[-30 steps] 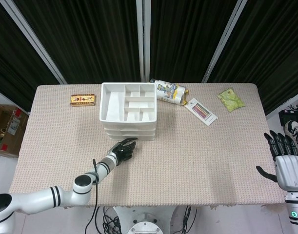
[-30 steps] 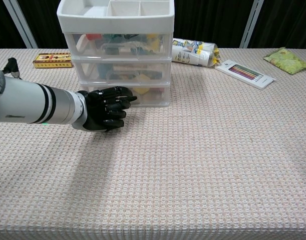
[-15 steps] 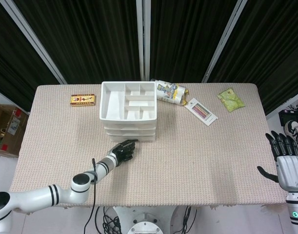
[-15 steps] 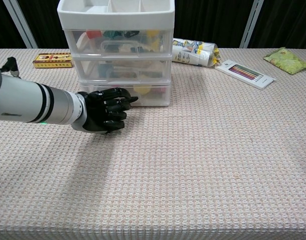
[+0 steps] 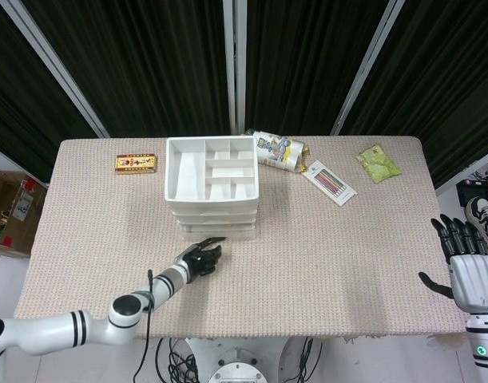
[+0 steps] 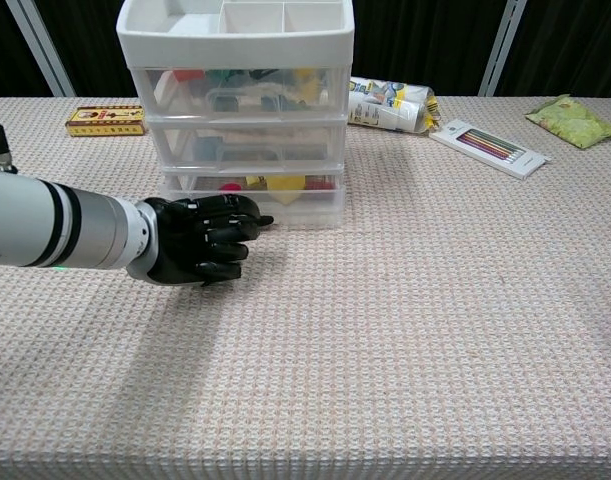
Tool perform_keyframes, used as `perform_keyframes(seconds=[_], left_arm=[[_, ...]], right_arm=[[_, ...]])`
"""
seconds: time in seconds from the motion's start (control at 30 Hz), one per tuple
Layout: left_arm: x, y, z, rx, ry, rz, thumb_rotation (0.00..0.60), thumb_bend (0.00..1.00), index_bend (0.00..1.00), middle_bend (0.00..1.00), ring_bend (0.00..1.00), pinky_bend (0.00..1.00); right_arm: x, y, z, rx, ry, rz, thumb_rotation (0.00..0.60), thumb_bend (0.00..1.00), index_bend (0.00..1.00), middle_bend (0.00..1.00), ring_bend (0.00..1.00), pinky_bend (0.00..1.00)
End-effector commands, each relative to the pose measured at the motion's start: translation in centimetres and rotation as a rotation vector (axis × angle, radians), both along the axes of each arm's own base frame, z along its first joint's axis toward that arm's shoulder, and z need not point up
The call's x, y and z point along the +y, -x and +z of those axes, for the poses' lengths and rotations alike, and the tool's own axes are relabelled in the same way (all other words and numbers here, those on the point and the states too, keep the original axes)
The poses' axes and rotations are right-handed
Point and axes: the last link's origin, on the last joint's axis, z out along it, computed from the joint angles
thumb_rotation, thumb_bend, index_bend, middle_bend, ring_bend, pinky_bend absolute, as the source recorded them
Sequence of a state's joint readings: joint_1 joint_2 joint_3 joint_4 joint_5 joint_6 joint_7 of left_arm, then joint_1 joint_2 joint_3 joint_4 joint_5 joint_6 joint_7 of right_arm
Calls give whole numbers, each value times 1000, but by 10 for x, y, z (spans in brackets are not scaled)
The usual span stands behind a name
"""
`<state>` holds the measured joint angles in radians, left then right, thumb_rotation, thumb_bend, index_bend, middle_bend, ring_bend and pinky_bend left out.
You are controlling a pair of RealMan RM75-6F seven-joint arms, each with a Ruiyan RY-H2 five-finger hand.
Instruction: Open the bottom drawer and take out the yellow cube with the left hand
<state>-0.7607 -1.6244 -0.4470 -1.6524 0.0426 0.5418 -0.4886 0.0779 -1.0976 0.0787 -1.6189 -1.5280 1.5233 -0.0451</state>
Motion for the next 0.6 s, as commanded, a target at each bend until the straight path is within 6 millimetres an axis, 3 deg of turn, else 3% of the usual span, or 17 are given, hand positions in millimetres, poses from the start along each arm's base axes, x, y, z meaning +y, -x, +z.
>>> perform_keyframes(seconds=[0.03, 0.17, 0.37, 0.6], left_arm=[[-8, 2, 9, 45, -20, -54, 600, 502, 84, 725, 853, 1000], [-20, 5, 19, 95, -18, -153, 600, 502, 83, 710, 853, 1000], [-36, 4, 44, 283, -132, -498, 600, 497, 159, 692, 853, 1000], [-21, 2, 50, 606, -432, -796, 600, 483, 193, 707, 863, 1000]], right_arm=[[0, 0, 0, -1, 1, 0, 600, 61, 0, 45, 0, 0], [0, 1, 0, -6, 1, 4, 600, 60, 0, 45, 0, 0], [0, 2, -1, -11, -1, 4, 600, 60, 0, 45, 0, 0], [0, 3, -2, -15, -6, 8, 600, 61, 0, 45, 0, 0]])
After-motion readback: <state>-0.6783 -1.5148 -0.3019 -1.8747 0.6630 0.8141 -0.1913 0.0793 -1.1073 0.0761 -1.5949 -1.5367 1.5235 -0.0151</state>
